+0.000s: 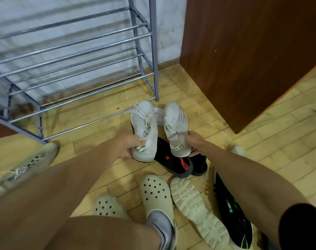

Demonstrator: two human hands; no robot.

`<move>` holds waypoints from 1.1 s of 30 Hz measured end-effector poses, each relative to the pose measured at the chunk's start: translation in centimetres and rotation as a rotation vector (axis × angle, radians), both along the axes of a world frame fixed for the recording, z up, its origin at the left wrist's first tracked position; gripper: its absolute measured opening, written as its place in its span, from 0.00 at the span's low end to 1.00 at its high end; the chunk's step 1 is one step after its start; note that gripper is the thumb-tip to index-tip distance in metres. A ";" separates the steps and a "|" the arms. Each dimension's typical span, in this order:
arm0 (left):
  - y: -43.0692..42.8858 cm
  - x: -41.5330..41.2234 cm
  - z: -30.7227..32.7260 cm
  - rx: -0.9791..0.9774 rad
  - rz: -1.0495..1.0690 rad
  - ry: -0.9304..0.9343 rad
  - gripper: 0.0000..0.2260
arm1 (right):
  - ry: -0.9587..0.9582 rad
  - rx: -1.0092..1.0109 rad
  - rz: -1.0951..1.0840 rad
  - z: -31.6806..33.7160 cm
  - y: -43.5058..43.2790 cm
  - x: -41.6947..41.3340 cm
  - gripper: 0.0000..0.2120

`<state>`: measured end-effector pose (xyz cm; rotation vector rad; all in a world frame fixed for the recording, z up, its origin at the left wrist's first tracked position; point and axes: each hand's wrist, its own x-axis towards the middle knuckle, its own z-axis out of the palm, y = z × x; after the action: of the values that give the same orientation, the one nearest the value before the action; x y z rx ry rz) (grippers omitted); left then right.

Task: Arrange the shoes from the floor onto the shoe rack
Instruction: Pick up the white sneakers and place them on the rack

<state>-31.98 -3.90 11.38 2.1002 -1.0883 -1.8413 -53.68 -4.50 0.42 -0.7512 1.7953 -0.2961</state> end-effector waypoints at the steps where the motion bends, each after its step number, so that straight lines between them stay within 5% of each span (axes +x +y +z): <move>1: -0.1 0.1 0.0 0.003 0.007 0.008 0.17 | -0.026 0.027 -0.030 0.2 0.0 0.1 0.25; 4: -0.5 -0.1 -0.3 -0.003 0.025 0.001 0.17 | -0.093 0.125 0.070 1.2 -0.2 0.1 0.42; 7: -1.2 -0.3 -0.8 0.003 -0.004 0.000 0.19 | 0.083 0.120 0.265 1.5 0.0 1.3 0.47; 10: -1.9 0.0 -1.0 0.012 -0.026 0.013 0.20 | 0.250 0.028 0.275 0.4 -0.4 2.4 0.39; 13: -2.6 0.5 -1.3 -0.005 -0.016 0.014 0.18 | 0.155 0.011 0.183 0.8 -1.1 1.4 0.28; 21: -4.0 2.5 -3.8 0.048 0.110 0.003 0.17 | -0.006 -0.184 0.239 2.0 -3.9 -1.0 0.34; 29: -11.3 5.2 -5.8 -0.050 0.336 0.042 0.15 | -0.110 -0.270 0.177 0.0 -10.7 3.5 0.18; 33: -15.2 6.7 -8.0 -0.100 0.425 0.017 0.15 | -0.050 -0.299 0.221 -1.0 -15.2 5.3 0.19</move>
<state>-25.27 -19.11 3.41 2.0551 -0.6473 -1.5644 -48.39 -19.75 -0.54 -1.1335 1.6216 -0.4369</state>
